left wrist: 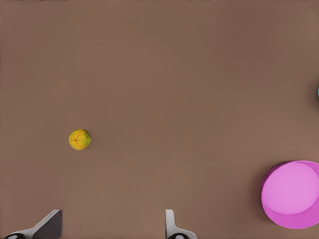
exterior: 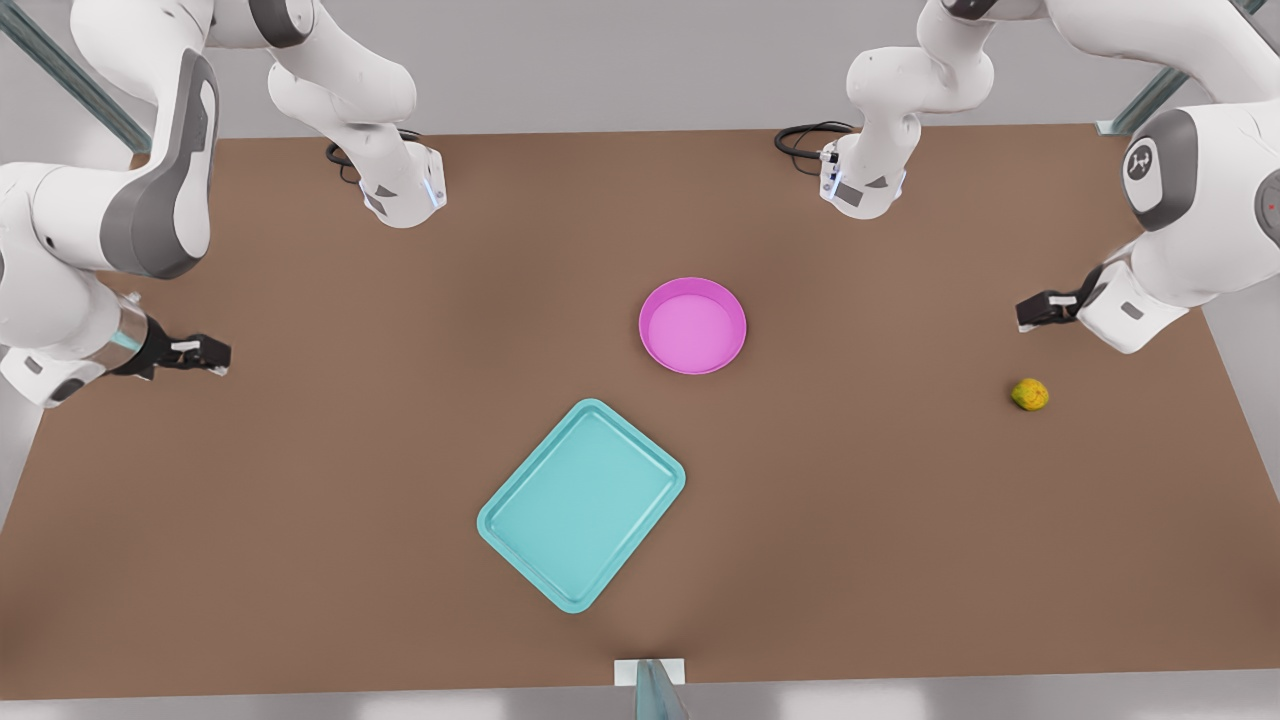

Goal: Place the orange on the plate with the left arm and the plate on the tray with the right arm

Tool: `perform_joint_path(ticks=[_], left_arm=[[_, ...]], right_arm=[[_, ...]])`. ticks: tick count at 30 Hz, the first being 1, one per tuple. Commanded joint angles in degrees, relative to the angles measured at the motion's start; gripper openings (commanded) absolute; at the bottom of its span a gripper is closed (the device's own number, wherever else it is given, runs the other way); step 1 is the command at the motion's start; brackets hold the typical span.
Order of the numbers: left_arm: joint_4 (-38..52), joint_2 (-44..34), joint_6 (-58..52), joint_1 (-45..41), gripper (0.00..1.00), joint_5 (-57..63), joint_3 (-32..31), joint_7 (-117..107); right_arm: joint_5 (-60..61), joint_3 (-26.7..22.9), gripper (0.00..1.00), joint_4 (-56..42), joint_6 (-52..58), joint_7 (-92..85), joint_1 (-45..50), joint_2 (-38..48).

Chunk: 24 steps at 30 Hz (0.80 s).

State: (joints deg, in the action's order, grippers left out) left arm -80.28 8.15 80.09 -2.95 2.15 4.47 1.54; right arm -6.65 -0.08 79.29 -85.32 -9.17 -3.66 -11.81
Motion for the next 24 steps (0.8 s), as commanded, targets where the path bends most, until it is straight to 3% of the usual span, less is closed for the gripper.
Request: perform_joint_path(ticks=[1, 4, 8, 10, 16, 24], left_arm=[[0.03, -0.06, 2.18, -0.04, 1.00, 0.13, 0.01, -2.51], [-3.39, 3.19, 3.49, 0.40, 1.00, 0.66, 0.71, -3.48], [-22.11, 10.92, 36.09, 8.83, 1.00, 0.13, 4.14, 8.38], [-27.91, 12.86, 45.94, 11.47, 1.00, 0.13, 4.58, 15.07], [-28.36, 18.48, 51.04, 17.62, 1.00, 0.22, 5.02, 32.29], [-29.15, 20.50, 50.61, 17.89, 1.00, -0.57, 4.76, 24.65]], right_arm=[[-0.03, -0.01, 1.00, -0.01, -3.80, -4.72, 0.06, 0.04], [-0.03, -0.01, 1.00, 0.08, -3.71, -4.81, 0.06, -0.05], [-0.03, -0.01, 1.00, 0.08, -3.80, -4.81, 0.06, -0.40], [0.06, -0.01, 1.00, 0.08, -3.71, -4.81, -0.03, -0.75], [0.06, -0.01, 1.00, 0.08, -3.80, -4.81, -0.03, -1.19], [0.06, -0.01, 1.00, 0.08, -3.71, -4.81, -0.12, -1.90]])
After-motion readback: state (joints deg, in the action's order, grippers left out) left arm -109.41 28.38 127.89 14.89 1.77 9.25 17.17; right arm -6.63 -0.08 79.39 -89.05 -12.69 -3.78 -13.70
